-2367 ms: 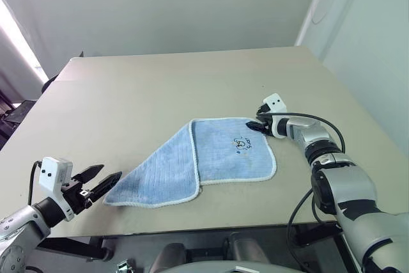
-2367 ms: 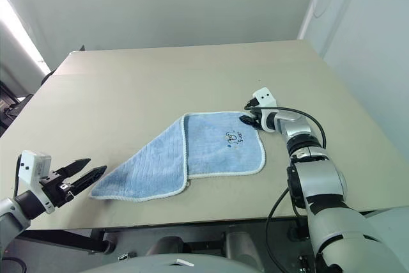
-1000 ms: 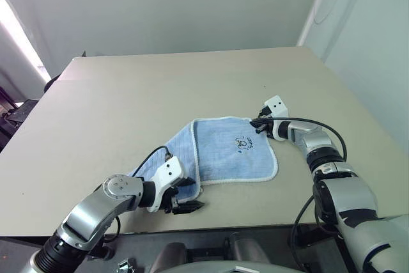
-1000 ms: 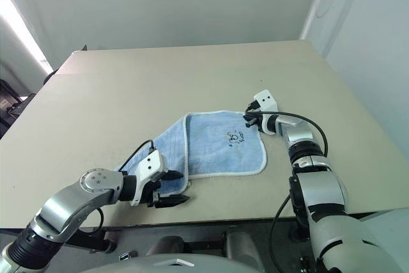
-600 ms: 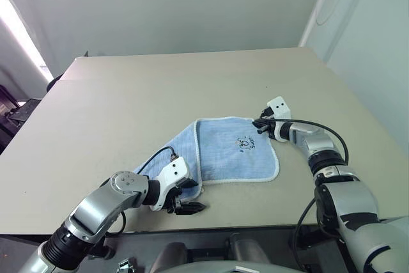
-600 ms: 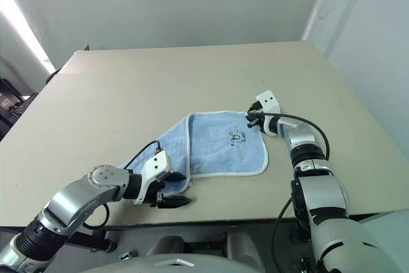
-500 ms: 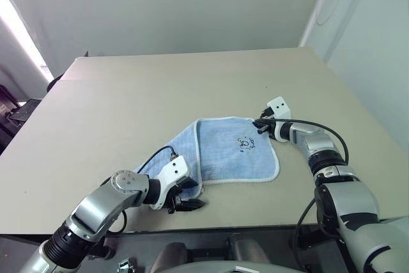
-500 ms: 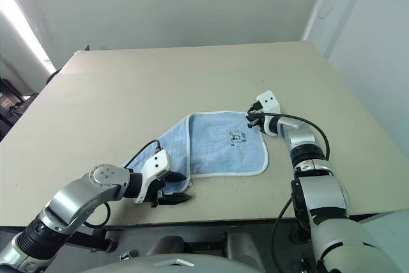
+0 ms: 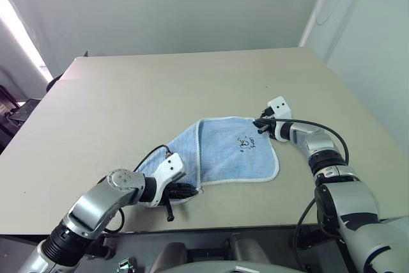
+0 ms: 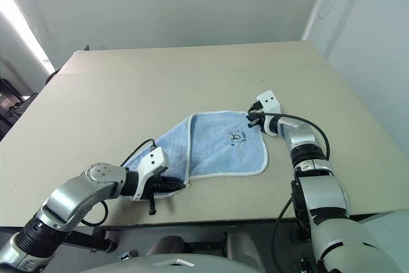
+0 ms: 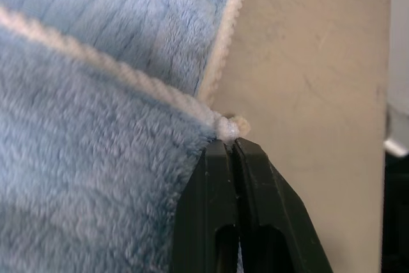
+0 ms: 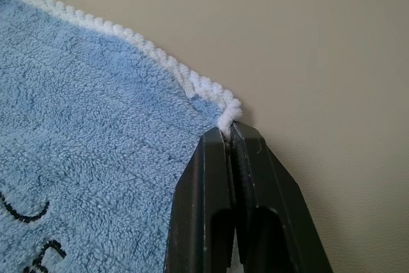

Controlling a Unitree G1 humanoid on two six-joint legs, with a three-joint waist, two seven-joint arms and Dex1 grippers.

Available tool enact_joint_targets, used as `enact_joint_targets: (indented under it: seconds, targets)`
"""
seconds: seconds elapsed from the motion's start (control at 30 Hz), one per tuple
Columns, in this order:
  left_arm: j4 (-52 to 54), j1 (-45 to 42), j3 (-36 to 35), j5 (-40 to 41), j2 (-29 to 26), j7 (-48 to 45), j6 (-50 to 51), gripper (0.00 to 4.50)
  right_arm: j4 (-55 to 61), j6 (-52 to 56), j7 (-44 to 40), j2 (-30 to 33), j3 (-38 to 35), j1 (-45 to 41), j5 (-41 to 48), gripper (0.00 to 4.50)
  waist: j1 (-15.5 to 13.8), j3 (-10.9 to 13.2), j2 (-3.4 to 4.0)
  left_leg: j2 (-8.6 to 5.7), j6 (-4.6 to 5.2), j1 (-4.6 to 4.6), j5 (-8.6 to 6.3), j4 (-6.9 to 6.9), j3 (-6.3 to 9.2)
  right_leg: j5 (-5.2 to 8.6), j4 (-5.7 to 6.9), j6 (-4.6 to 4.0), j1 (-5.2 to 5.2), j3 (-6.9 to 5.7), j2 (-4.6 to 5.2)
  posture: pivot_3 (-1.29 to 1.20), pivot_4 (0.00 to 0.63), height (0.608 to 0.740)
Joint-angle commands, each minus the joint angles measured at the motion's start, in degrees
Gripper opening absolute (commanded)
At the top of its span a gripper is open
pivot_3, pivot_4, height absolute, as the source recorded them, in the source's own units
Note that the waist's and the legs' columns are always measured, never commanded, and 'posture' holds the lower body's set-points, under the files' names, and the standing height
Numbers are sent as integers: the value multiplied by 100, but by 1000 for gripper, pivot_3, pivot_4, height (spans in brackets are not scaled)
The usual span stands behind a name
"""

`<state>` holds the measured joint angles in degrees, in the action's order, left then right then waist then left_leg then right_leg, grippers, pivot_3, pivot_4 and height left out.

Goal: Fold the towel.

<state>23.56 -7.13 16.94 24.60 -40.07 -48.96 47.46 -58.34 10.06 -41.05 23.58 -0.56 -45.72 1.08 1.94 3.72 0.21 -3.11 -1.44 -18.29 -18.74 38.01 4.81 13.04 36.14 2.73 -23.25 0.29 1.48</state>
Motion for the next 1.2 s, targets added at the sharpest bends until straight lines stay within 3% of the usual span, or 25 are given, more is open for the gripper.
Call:
enact_joint_targets:
  seconds: [0.03,0.2,0.37,0.5,0.73,0.93,1.2]
  targets:
    - [139,-25,-880,447,-296,-197,118,11,195,-67,122,127,-155,55,85,0,1,0,0,0,0,-1,0,0,1,0,0,0,-2,0,0,0,0,740]
    - [5,55,-2975,1845,-732,-648,569,11,495,-243,2,160,-374,185,357,0,23,2,0,1,0,-10,0,-1,1,0,-1,1,-14,0,1,0,0,740]
    - [-1134,-162,-4053,2042,-1452,-1062,530,11,332,-480,-1,232,-449,18,376,0,65,5,0,0,1,-9,-1,-2,-2,-2,0,-3,-16,0,-1,0,0,740]
    - [-985,-100,-3879,2050,-1615,-1226,462,11,119,-524,25,254,-436,-159,330,0,66,5,1,0,1,-9,-1,-2,-5,6,-1,10,-17,2,1,0,0,740]
    - [-1201,-127,-3423,1663,-1090,-800,10,11,64,-695,-71,232,-405,-201,330,0,52,5,0,0,2,-10,-2,-5,-10,-7,1,-8,-22,11,1,0,0,740]
    - [-3128,-1641,-3178,685,-569,-127,-1221,11,214,-1132,-289,228,-618,-376,578,0,43,5,-1,0,-3,-6,1,1,-9,-14,5,-2,-18,10,-3,0,0,740]
    - [-6879,-4397,-3098,-511,264,762,-4136,11,-88,-2580,247,171,-788,-1040,536,0,45,3,-4,-5,-4,-26,1,-3,-18,-27,0,16,-43,20,5,0,0,740]
